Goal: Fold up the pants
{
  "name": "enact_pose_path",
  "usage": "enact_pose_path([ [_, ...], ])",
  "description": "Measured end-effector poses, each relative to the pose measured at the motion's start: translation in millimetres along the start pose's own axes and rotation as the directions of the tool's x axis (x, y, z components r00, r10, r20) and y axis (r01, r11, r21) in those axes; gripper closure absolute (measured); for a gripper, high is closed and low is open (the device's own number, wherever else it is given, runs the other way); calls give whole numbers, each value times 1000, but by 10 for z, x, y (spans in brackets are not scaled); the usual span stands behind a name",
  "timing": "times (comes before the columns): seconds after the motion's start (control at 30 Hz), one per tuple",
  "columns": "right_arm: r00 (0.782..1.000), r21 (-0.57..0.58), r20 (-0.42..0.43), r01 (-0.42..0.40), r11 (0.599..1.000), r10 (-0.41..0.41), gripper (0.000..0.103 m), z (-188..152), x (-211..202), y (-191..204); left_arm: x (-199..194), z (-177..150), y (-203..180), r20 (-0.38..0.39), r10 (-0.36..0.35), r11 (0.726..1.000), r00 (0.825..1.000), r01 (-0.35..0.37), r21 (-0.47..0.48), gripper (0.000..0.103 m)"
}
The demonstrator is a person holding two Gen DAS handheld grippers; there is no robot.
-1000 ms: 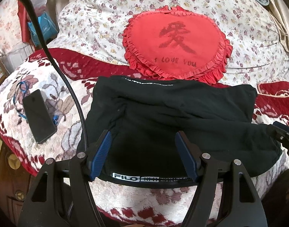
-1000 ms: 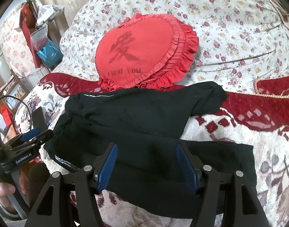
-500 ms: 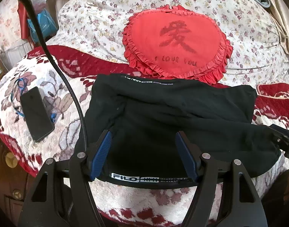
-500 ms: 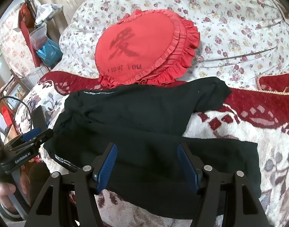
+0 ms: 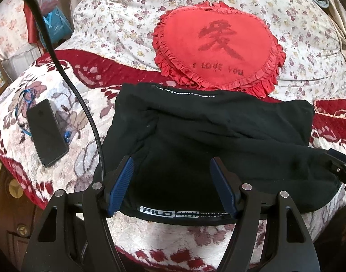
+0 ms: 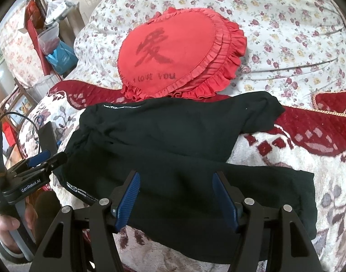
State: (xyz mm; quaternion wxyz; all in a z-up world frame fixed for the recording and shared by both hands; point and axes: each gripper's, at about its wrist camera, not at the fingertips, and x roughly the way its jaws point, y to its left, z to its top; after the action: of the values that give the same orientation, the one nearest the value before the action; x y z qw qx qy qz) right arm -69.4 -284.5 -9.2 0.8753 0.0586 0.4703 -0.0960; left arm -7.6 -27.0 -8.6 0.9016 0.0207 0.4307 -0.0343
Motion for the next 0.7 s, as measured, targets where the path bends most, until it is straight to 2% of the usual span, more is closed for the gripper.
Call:
enact_pose_path([
  [0.7,999,-11,-37,-16,1000,15,39,122,245,127,104,58,0,-11,7,1000,1000,-6,8,33],
])
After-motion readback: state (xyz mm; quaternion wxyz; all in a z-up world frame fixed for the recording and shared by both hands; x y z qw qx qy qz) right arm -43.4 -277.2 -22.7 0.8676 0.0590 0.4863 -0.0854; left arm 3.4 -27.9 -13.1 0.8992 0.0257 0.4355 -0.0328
